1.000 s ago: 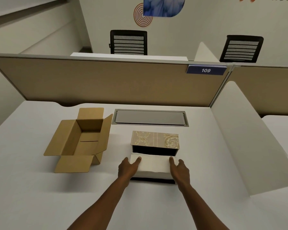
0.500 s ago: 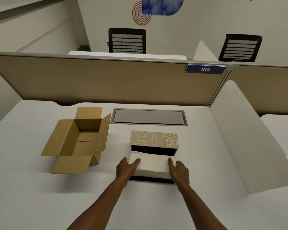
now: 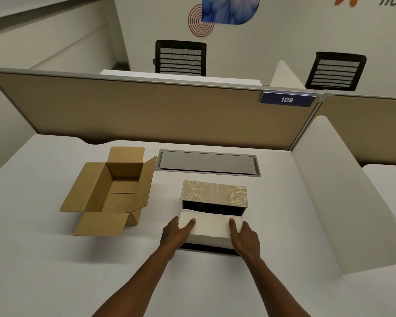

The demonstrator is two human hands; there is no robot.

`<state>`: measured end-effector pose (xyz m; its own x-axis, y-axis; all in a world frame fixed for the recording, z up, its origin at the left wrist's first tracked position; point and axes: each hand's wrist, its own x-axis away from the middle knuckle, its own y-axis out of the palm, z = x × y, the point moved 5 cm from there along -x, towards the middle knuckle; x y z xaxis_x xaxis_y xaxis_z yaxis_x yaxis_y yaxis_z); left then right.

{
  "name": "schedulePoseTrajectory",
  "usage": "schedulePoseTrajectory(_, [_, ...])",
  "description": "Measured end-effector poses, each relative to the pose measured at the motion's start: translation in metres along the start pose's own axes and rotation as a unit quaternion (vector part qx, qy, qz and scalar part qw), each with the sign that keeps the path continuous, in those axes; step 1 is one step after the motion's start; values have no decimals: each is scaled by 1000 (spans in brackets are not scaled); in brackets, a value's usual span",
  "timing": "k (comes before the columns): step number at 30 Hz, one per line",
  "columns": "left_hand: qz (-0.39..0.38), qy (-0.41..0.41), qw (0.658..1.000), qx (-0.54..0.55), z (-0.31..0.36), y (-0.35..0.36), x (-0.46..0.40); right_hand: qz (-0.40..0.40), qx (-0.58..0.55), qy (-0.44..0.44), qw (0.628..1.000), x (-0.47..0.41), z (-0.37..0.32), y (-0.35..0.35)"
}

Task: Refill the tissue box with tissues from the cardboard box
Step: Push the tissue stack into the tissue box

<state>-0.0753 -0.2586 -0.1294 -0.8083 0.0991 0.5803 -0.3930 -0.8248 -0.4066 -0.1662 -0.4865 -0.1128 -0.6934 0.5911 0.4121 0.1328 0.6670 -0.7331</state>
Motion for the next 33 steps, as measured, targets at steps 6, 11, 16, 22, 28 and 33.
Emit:
schedulePoseTrajectory(6, [212,272,928,-138,26,6,43,181,-121,-24,976,2,2,-31])
schedulePoseTrajectory(11, [52,482,801,-352,29,66,54,277,-43,-197,939,-6,-39,-55])
schedulePoseTrajectory(16, [15,426,778,-461,17,81,30,117,165,-318,926,-30,-91,-44])
schedulePoseTrajectory(22, [10,403,777,-484,11,80,25,-37,276,-334,901,-45,-109,-27])
schedulePoseTrajectory(28, [3,379,788,-486,7,83,23,-51,274,-311,908,-42,-119,-33])
schedulePoseTrajectory(33, [2,384,784,-488,11,79,26,-40,276,-318,906,-30,-117,-29])
